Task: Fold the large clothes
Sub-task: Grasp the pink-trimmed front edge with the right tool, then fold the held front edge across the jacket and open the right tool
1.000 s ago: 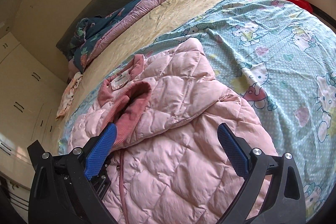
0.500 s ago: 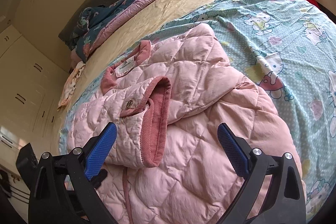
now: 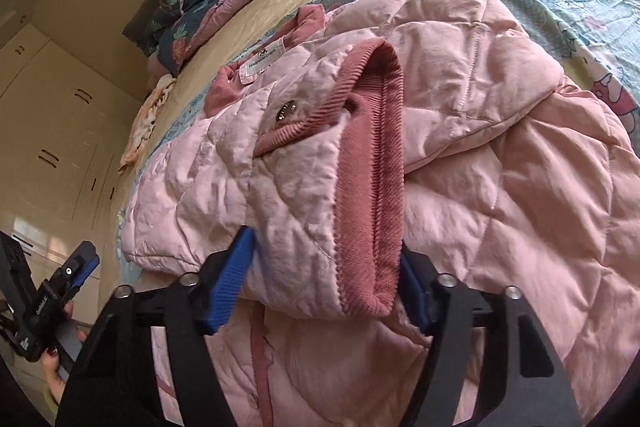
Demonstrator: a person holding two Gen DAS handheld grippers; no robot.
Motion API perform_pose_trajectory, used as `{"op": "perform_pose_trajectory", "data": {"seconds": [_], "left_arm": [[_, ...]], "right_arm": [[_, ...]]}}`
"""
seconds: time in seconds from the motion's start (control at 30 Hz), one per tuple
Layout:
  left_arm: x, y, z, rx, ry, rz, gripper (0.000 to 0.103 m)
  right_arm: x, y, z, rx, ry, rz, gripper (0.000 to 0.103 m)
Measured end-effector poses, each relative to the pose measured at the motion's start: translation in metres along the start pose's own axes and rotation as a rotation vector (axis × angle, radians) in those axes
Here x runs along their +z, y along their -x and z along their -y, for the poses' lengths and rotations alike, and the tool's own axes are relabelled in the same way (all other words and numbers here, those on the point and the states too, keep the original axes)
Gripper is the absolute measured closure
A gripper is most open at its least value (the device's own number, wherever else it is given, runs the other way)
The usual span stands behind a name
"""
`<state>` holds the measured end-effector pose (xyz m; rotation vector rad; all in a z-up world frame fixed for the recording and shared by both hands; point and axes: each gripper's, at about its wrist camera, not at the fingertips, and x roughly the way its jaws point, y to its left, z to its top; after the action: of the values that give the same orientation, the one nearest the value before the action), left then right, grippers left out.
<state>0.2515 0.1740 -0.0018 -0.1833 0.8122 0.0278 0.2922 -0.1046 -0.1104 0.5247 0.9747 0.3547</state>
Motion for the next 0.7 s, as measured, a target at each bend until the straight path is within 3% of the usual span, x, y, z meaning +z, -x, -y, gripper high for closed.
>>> {"op": "perform_pose_trajectory", "data": {"seconds": [0.07,0.17,0.4,0.5,0.7], "left_arm": [[0.0,0.002,-0.011,0.007,0.027,0.008,0.01],[0.0,-0.001,-0.021,0.022,0.046,0.0,0.01],[0.009,-0.008,-0.031,0.019,0.072,-0.004,0.01],[0.017,-0.014,-0.031,0.021,0.075,-0.009,0.01],[0.029,-0.03,-0.021,0.01,0.053,-0.032,0.01]], "right_arm": [[-0.001,0.005,-0.009,0.003,0.055,0.031,0.072],[-0.003,0.021,-0.037,-0.035,0.205,0.106,0.081],[0.035,0.07,-0.086,-0.003,0.399,0.249,0.083],[0.057,0.083,-0.09,-0.05,0.474,0.285,0.084],[0.086,0.066,-0.065,-0.126,0.461,0.259,0.084]]}}
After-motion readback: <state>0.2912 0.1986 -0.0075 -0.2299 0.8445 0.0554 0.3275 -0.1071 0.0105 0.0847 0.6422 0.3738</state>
